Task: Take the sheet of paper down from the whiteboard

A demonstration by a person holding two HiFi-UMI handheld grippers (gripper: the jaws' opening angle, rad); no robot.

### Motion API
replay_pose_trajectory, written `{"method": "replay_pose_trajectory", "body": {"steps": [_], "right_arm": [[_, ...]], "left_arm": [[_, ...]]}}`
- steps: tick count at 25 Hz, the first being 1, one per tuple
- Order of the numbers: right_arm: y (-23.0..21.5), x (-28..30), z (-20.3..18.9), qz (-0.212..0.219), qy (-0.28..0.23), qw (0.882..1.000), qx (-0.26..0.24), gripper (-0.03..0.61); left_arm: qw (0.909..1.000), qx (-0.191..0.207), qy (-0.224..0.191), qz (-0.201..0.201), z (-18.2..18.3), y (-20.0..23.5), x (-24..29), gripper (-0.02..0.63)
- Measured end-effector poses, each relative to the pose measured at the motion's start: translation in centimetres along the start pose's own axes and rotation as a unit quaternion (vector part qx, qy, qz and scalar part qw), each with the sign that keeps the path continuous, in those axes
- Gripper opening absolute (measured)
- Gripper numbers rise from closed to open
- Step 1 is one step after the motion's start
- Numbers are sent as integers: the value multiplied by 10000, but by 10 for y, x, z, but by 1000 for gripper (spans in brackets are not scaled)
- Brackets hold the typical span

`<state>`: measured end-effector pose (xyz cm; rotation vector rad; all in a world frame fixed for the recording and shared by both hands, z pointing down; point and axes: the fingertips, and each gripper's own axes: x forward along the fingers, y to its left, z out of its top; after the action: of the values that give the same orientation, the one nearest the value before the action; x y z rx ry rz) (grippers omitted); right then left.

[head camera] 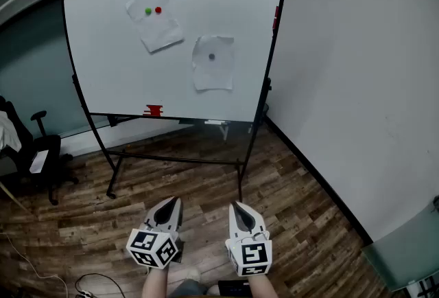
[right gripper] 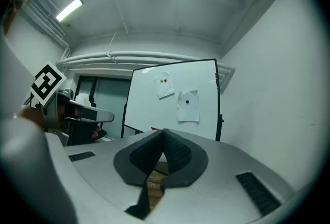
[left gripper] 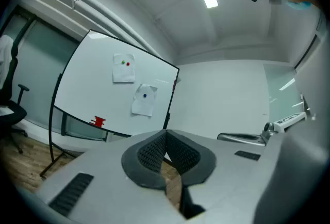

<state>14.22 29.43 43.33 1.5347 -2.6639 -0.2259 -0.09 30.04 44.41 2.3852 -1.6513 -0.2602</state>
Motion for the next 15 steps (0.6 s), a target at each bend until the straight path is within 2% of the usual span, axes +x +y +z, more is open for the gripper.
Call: {"method": "replay_pose_trajectory", "body": {"steps": [6, 12, 15], "right_arm": [[2, -7, 3, -31, 106, 9999, -102, 11], [-6, -1, 4, -112, -21, 9999, -26, 12], [-12, 9, 2, -133, -33, 9999, -83, 12]], "left_arm": [[9996, -223, -25, -173, 0, -6, -11, 23], [9994, -295, -118, -115, 4, 3, -6, 25], [9989, -319, -308, -147, 9, 7, 4, 25]]}}
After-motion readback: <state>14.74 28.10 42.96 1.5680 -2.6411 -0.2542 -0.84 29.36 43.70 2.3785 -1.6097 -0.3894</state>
